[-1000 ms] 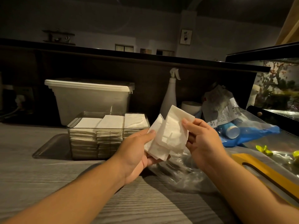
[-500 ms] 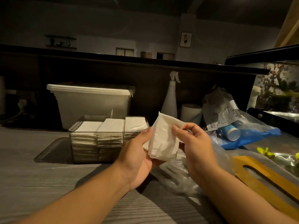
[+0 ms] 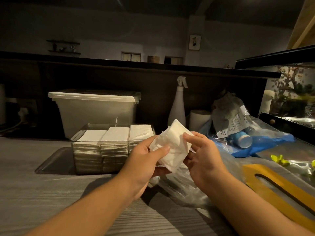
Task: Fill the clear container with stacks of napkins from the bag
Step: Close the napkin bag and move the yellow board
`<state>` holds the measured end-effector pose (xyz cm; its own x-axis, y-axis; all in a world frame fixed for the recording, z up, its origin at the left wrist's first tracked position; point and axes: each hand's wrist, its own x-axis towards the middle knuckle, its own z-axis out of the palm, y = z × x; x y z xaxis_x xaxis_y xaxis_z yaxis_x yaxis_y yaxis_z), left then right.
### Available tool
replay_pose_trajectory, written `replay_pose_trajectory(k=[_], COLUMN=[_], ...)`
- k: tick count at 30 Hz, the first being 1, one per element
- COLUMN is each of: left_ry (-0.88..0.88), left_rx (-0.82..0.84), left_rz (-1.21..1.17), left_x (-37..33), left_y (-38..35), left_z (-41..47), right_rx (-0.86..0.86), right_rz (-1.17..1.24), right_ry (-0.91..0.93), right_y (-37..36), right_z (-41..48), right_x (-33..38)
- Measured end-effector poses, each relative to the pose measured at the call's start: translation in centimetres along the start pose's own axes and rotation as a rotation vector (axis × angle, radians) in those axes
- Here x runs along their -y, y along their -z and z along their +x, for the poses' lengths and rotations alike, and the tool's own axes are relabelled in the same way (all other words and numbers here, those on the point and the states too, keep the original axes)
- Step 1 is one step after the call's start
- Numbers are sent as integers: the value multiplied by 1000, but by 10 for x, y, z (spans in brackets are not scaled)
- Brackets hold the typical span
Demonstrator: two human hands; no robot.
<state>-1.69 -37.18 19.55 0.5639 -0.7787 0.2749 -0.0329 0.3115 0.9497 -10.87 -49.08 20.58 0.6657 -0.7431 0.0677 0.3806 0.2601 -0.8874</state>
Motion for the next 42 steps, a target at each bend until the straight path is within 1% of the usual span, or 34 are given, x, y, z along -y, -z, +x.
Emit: replay_pose_trajectory(k=[2,4,5,7,10,12,14,16,18,20,23,26,28,31,33,36,38,40,42], left_ry=[-49,-82,-97,-120,-146,-143,-167,-183,-140,-73,-17,-54,-45,-37,-58,-106,-73,-18,-3], left_rx=[24,51,56,44,-16,-63,-115,-177,-204,-150,-19,-52,-76,-64,-91,-181,-144,-74,-73], left_rz=[158,290,350,443,503,484,454,410,331,286,369,409,402,419,432,391,343,358,376], left_x=[-5,-10,-13,-21,-30,-31,-30,-28,-21,-8,5,5,5,8,11,12,12,11,12], left_y=[7,15,18,26,43,56,67,76,85,87,75,70,75,77,73,75,77,77,77], left_z=[1,0,0,-2,-5,-13,-22,-31,-40,-47,-55,-55,-53,-50,-46,-40,-40,-43,-42], right_rx=[114,265,313,335,330,300,276,284,310,369,426,436,471,485,465,392,407,456,439], right_rz=[-26,-121,-162,-218,-378,-465,-500,-533,-540,-572,-715,-624,-581,-659,-690,-638,-598,-605,-614], right_ry=[-17,-10,-4,22,136,197,238,263,261,226,196,160,113,89,129,208,165,52,29], right_y=[5,7,6,4,0,-7,-16,-29,-40,-42,-37,-36,-35,-31,-34,-40,-39,-38,-39], right_z=[3,2,0,-3,-6,-12,-16,-22,-26,-29,-30,-27,-27,-31,-31,-28,-28,-32,-32], right_x=[4,7,7,5,-2,-9,-20,-31,-41,-50,-57,-56,-54,-54,-56,-58,-58,-57,-56])
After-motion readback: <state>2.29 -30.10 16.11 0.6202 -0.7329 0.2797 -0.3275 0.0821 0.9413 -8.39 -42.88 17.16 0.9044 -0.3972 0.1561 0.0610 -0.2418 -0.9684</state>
